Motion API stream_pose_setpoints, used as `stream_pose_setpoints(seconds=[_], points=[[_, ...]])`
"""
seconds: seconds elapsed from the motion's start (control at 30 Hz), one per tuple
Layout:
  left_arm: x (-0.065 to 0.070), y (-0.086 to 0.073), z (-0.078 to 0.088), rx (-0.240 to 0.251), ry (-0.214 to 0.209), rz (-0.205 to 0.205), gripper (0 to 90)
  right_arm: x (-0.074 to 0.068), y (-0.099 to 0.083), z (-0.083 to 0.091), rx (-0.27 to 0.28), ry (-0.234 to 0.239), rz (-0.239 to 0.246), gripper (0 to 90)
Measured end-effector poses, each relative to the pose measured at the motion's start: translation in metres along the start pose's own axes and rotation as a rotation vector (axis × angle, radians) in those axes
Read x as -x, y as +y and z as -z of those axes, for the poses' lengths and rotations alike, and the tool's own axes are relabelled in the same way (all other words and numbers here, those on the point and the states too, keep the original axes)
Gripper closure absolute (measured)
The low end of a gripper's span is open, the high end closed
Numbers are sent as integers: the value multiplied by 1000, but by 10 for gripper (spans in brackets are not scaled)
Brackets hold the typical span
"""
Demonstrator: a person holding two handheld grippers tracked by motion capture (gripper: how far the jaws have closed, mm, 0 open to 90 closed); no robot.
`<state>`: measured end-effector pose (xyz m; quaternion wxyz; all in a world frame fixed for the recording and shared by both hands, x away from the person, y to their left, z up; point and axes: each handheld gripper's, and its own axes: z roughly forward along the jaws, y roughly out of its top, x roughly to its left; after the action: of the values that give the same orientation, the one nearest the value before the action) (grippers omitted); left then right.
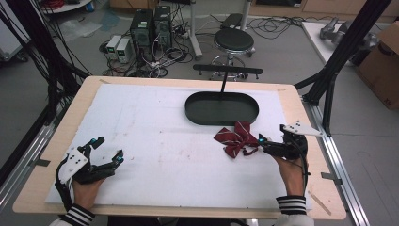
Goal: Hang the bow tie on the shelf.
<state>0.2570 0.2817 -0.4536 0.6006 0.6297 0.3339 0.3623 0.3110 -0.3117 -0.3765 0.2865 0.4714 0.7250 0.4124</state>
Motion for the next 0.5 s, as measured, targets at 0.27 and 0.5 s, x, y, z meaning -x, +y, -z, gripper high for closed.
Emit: stream_pose_setpoints(seconds=[0.27,0.5], points=[[1,0,0,1,3,-3,151,17,9,-15,-174,-55,6,150],[1,0,0,1,1,-4,151,32,3,-23,-247,-72,-48,169]])
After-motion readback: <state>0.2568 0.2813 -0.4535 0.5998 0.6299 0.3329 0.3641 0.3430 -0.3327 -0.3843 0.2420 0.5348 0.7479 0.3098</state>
